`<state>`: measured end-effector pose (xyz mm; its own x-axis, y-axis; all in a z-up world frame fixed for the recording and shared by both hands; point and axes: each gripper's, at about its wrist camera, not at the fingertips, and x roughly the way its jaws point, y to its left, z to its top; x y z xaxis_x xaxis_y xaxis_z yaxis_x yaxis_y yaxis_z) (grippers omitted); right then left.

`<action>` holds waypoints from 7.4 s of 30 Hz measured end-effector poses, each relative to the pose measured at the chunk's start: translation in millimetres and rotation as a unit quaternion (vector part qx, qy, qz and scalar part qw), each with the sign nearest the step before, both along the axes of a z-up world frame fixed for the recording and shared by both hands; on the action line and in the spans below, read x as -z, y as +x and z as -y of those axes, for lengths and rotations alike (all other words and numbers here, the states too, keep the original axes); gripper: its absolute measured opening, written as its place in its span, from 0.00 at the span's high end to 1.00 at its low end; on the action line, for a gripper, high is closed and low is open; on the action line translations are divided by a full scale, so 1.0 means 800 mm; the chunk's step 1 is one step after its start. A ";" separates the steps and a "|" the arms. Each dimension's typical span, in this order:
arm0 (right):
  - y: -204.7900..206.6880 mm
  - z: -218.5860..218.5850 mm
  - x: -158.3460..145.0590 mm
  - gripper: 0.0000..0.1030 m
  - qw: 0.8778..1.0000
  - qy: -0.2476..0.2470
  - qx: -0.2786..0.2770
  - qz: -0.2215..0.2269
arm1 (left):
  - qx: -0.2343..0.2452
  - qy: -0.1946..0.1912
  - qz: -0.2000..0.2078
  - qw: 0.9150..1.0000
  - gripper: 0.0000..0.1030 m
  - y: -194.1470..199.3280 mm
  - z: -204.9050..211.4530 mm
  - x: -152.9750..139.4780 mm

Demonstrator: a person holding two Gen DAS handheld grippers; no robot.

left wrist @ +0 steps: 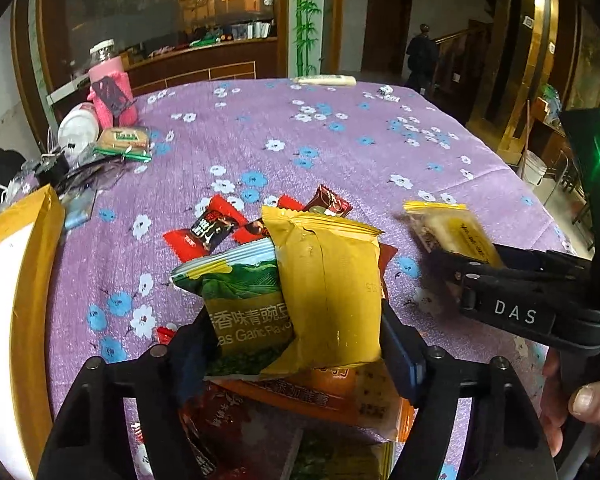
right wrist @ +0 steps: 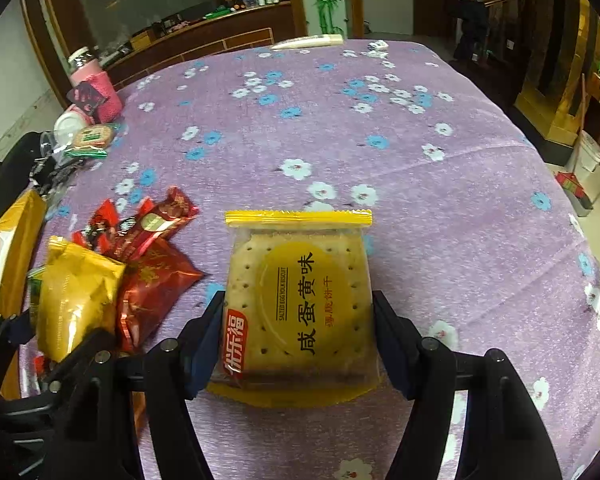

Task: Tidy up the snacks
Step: 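Grasp the yellow pouch and green pea bag with the left gripper while the right holds the cracker pack, then carry both held snacks over the white tray with both grippers, then lower and release the snacks into the tray with both grippers, then move both grippers back over the remaining snack pile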

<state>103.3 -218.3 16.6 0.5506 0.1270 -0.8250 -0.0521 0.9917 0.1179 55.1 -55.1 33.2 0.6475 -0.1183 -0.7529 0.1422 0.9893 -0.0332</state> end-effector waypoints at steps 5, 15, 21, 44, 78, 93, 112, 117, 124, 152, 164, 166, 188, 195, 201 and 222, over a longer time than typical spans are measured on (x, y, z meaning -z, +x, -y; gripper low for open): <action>0.000 -0.002 -0.004 0.34 1.000 0.005 -0.001 0.008 | 0.001 -0.009 0.012 1.000 0.25 -0.006 -0.007 -0.004; -0.002 -0.009 -0.012 0.34 0.999 0.032 -0.014 0.023 | -0.009 -0.032 0.031 0.999 0.26 -0.009 -0.020 -0.014; 0.002 -0.011 -0.010 0.34 0.999 0.035 -0.015 0.021 | -0.010 -0.026 0.044 0.999 0.26 -0.012 -0.020 -0.017; -0.004 -0.032 -0.021 0.34 0.995 0.069 -0.052 0.046 | -0.052 -0.030 0.092 0.994 0.25 -0.019 -0.039 -0.034; -0.041 -0.066 -0.048 0.34 0.977 0.119 -0.147 0.096 | -0.160 -0.016 0.123 0.979 0.25 -0.070 -0.137 -0.055; -0.066 -0.107 -0.045 0.34 0.966 0.085 -0.211 0.124 | -0.337 -0.014 0.115 0.935 0.25 -0.107 -0.342 -0.041; -0.043 -0.339 -0.111 0.33 0.946 0.160 -0.283 0.010 | -0.334 -0.048 0.005 0.941 0.25 -0.026 -0.439 -0.014; -0.015 -0.415 -0.101 0.33 0.948 0.149 -0.281 -0.022 | -0.323 -0.058 0.004 0.945 0.25 -0.021 -0.440 -0.010; 0.035 -0.470 -0.056 0.33 0.956 0.140 -0.250 -0.064 | -0.342 -0.047 -0.019 0.938 0.25 -0.018 -0.449 0.000; 0.051 -0.506 -0.018 0.33 0.959 0.096 -0.259 -0.065 | -0.348 -0.032 -0.036 0.936 0.24 -0.014 -0.450 0.007; 0.024 -0.461 -0.055 0.32 0.953 0.142 -0.267 -0.032 | -0.340 -0.043 0.009 0.939 0.18 -0.027 -0.446 -0.008; 0.017 -0.447 -0.061 0.32 0.951 0.152 -0.267 -0.026 | -0.338 -0.045 0.017 0.940 0.15 -0.029 -0.445 -0.011; -0.059 -0.150 -0.057 0.32 0.963 0.215 -0.164 0.010 | -0.302 -0.071 0.101 0.945 0.11 -0.055 -0.428 -0.043; -0.059 -0.041 -0.042 0.31 0.972 0.221 -0.076 0.039 | -0.280 -0.047 0.113 0.952 0.11 -0.068 -0.396 -0.059; -0.038 0.025 0.007 0.30 0.963 0.269 -0.011 0.012 | -0.216 -0.052 0.119 0.968 0.11 -0.084 -0.336 -0.084; -0.040 0.004 0.010 0.30 0.951 0.302 -0.062 -0.009 | 0.113 -0.061 -0.012 0.992 0.12 -0.089 -0.064 -0.025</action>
<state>71.5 -221.3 8.2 0.4870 0.6443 -0.5896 -0.1569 0.7287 0.6666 -16.0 -3.6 53.1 0.5771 -0.3487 -0.7385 0.3571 0.9210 -0.1558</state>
